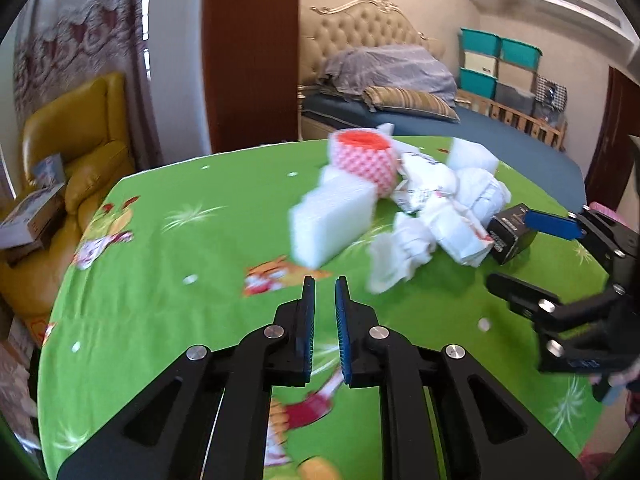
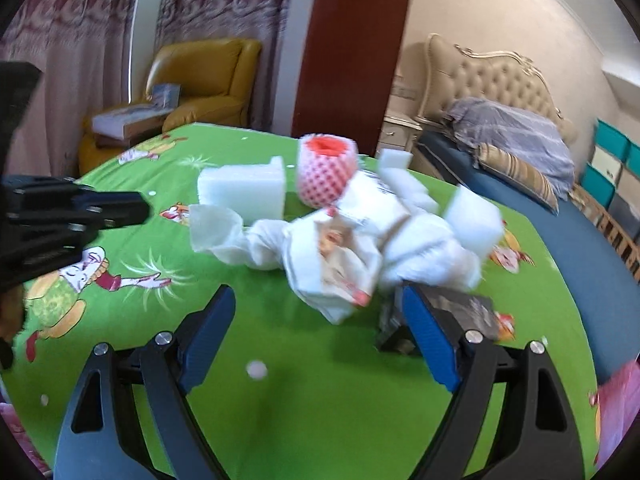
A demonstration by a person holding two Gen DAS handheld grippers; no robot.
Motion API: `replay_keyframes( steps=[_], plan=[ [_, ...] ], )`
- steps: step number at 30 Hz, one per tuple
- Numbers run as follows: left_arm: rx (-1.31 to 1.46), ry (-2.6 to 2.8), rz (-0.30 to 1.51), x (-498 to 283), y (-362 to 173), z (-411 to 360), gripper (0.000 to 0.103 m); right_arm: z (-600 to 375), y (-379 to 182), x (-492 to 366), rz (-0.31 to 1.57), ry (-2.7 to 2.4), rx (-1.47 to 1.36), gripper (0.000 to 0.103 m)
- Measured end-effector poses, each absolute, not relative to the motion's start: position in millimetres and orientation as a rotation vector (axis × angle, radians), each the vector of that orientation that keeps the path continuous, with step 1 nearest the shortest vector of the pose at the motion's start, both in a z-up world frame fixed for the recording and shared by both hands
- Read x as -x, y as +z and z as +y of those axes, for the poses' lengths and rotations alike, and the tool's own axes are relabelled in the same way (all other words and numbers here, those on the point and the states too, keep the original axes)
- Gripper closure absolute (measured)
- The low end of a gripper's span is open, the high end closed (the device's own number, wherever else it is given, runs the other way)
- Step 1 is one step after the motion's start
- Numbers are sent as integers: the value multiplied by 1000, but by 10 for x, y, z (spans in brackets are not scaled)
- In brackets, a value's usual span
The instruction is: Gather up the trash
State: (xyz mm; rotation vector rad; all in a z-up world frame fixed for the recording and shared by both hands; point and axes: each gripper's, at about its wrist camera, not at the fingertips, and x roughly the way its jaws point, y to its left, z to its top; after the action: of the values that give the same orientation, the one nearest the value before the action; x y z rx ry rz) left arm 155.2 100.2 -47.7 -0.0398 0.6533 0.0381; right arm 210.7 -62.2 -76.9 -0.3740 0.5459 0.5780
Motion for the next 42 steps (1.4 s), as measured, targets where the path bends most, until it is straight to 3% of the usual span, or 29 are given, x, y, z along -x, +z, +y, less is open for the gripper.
replay_keyframes(
  steps=[2, 4, 8, 9, 10, 13, 17, 19, 20, 31, 32, 34, 35, 42],
  plan=[
    [57, 39, 644, -1464, -473, 1088, 89, -504, -788, -2207, 561, 562, 407, 25],
    [82, 43, 634, -1417, -467, 1172, 89, -411, -816, -2299, 581, 542, 443, 40],
    [122, 28, 633, -1438, -492, 1225, 89, -327, -902, -2465, 617, 504, 490, 50],
    [127, 27, 633, -1448, -501, 1220, 89, -334, -883, -2476, 600, 497, 493, 56],
    [127, 29, 637, -1472, -511, 1206, 89, -355, -859, -2464, 590, 515, 481, 75],
    [114, 28, 650, -1540, -530, 1109, 76, -507, -757, -2368, 549, 544, 410, 77],
    [94, -9, 668, -1681, -545, 936, 69, -848, -544, -2181, 475, 577, 295, 77],
    [72, -20, 678, -1771, -555, 813, 34, -1031, -456, -2090, 451, 586, 253, 77],
    [73, -25, 672, -1799, -556, 767, 6, -1110, -419, -2049, 438, 580, 243, 77],
    [-19, 2, 774, -2532, -704, 294, 10, -1828, -415, -1855, 403, 524, 161, 77],
    [-16, 0, 788, -2578, -723, 284, 17, -1871, -429, -1853, 405, 519, 156, 77],
    [-27, -4, 819, -2667, -761, 237, 42, -1948, -451, -1850, 411, 509, 143, 77],
    [-53, -11, 833, -2688, -784, 183, 67, -1986, -457, -1842, 412, 504, 137, 77],
    [-36, -7, 680, -2200, -610, 74, 70, -2105, -562, -1785, 424, 488, 107, 77]
  ],
)
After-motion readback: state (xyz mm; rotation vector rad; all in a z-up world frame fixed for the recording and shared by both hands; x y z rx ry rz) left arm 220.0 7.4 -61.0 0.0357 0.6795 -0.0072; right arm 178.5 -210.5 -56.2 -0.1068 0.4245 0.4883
